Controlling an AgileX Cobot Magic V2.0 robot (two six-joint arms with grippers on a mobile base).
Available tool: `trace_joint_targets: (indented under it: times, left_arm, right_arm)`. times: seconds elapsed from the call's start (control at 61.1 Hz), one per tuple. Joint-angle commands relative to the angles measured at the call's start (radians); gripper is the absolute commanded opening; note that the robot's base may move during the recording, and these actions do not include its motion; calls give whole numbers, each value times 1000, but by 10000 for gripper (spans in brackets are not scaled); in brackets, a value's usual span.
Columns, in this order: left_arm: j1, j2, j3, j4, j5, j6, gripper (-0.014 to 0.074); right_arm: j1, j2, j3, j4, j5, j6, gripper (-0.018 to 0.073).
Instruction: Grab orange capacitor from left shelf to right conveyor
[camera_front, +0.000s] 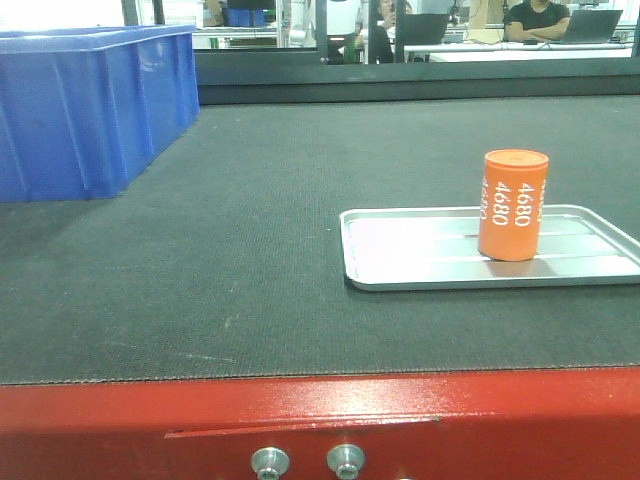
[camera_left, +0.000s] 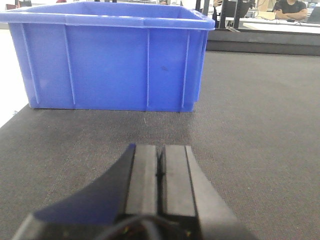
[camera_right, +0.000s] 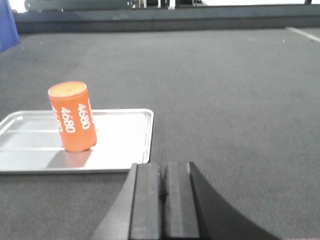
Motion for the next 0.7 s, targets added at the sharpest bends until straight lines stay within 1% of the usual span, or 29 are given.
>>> trace_joint_targets:
  times: [0.0,0.687]
  left_arm:
    - [0,-10,-5,-2,-90,-1,-127]
    - [0,-10,-5,-2,-90,-1,-127]
  right_arm:
    - [-6,-13,-3,4,-103,-8,55]
    - [-6,-13,-3,4,-89,-8,55]
